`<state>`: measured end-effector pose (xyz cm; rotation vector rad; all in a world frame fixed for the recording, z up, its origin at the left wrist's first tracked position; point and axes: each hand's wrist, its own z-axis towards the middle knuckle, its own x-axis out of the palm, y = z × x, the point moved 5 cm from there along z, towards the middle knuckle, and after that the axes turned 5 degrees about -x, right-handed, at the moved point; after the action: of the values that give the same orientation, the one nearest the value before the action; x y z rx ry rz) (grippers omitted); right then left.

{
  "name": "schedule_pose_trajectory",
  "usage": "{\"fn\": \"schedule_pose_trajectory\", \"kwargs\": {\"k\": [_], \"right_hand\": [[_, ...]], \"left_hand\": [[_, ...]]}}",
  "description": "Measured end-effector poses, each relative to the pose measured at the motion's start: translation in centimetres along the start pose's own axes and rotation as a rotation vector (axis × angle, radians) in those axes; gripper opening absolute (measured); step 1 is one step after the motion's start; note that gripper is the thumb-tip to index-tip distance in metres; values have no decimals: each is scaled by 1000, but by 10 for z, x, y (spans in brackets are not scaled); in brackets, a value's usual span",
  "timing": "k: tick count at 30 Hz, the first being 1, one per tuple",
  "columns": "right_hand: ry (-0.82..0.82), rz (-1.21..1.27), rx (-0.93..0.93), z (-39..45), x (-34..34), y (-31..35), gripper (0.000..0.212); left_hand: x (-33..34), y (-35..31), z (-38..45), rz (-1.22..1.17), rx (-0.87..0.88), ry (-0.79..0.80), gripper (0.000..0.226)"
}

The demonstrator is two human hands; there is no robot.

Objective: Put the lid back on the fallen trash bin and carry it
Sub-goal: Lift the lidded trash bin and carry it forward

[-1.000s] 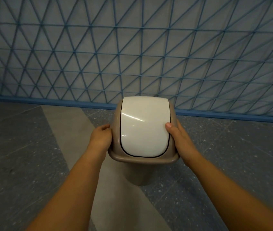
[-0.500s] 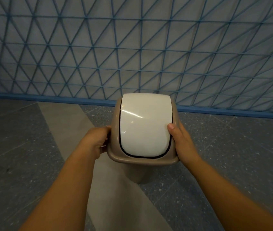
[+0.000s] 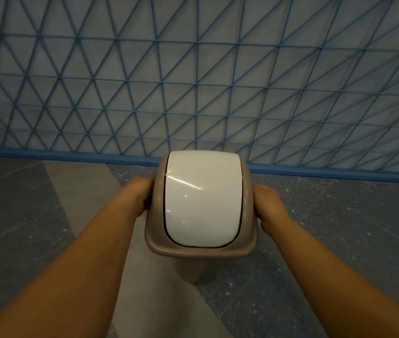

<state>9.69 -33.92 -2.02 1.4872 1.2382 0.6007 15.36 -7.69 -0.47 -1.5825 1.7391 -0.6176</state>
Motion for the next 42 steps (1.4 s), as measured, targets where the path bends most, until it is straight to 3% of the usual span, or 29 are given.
{"fn": "schedule_pose_trajectory", "kwargs": {"k": [3, 8, 13, 15, 17, 22, 29, 36, 42], "right_hand": [[-28, -8, -7, 8, -1, 5, 35], [-29, 249, -60, 5, 8, 2, 46], [-60, 300, -103, -2, 9, -2, 33], [-71, 301, -106, -6, 7, -3, 33], [-70, 316, -97, -11, 6, -2, 39], [45, 211, -75, -28, -5, 0, 24], [285, 105, -54, -76, -28, -30, 21], [272, 267, -37, -99, -23, -48, 26], [138, 363, -47, -97, -24, -55, 18]], "left_hand": [[4, -5, 7, 53, -29, 1, 27], [4, -1, 18, -88, -47, 48, 22], [4, -1, 21, -143, -26, 15, 22], [3, 0, 20, -140, -35, 1, 33], [3, 3, 14, -133, -53, -2, 25], [-11, 20, -9, 8, 25, -48, 29], [-38, 65, -56, 58, 76, 225, 20], [-39, 84, -68, -149, 21, 289, 24], [-28, 84, -68, -211, -1, 263, 21]]}}
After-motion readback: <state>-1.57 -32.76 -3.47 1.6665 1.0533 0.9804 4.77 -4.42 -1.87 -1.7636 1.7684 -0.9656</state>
